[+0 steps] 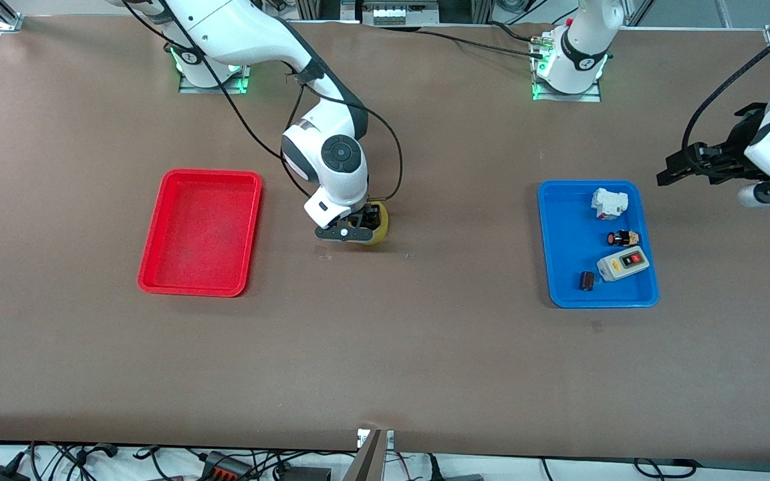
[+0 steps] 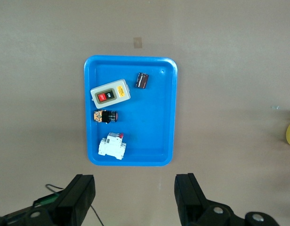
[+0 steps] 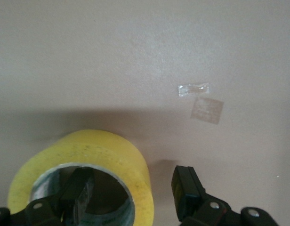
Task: Place and move tape with both arms
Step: 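Grasp the tape with the right gripper while the left gripper withdraws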
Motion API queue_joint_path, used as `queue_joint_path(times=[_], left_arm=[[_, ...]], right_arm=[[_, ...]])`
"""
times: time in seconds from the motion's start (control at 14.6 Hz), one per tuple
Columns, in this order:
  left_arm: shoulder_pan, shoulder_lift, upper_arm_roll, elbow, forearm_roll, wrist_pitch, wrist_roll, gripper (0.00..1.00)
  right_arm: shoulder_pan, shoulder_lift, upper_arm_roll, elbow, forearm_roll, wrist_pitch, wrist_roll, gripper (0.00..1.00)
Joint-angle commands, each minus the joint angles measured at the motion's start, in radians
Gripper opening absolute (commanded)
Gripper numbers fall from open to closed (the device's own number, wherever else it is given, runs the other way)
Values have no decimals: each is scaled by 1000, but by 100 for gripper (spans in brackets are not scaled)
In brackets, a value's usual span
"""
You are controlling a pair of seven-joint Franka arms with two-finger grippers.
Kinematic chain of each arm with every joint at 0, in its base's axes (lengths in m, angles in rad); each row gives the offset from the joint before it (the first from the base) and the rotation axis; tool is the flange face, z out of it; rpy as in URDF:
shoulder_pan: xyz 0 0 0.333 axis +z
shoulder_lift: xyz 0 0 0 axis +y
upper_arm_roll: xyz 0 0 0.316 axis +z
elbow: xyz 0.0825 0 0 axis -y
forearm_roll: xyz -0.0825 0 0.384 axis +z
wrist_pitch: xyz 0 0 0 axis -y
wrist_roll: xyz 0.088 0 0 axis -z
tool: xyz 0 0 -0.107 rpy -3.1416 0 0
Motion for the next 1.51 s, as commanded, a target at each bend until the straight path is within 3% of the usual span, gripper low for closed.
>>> queue_joint_path(times=[0.0, 0.07, 0.14, 0.34, 0.48, 0.96, 1.44], left_arm=[[8, -23, -3, -4, 5, -8, 21, 100], [9, -26, -7, -4, 4, -13, 28, 100], [9, -32, -3, -2, 2, -19, 28, 100], [6, -23, -13, 39, 8, -33, 19, 100], [6, -20, -13, 55, 10, -63, 21, 100], [8, -20, -1, 65, 13, -67, 25, 100], [3, -23, -16, 88, -1, -67, 27, 100]], right_arm=[[9, -7, -4, -22, -20, 0, 13, 96], [11, -12, -4, -25, -20, -1, 13, 88], [12, -15, -4, -30, -20, -3, 9, 73], [23, -18, -2, -36, -22, -1, 13, 15], [23, -29, -1, -33, -22, -1, 15, 0], [-82, -216, -1, -83, -17, -121, -65, 0], [-374, -518, 1, -405, -5, -144, -454, 0]])
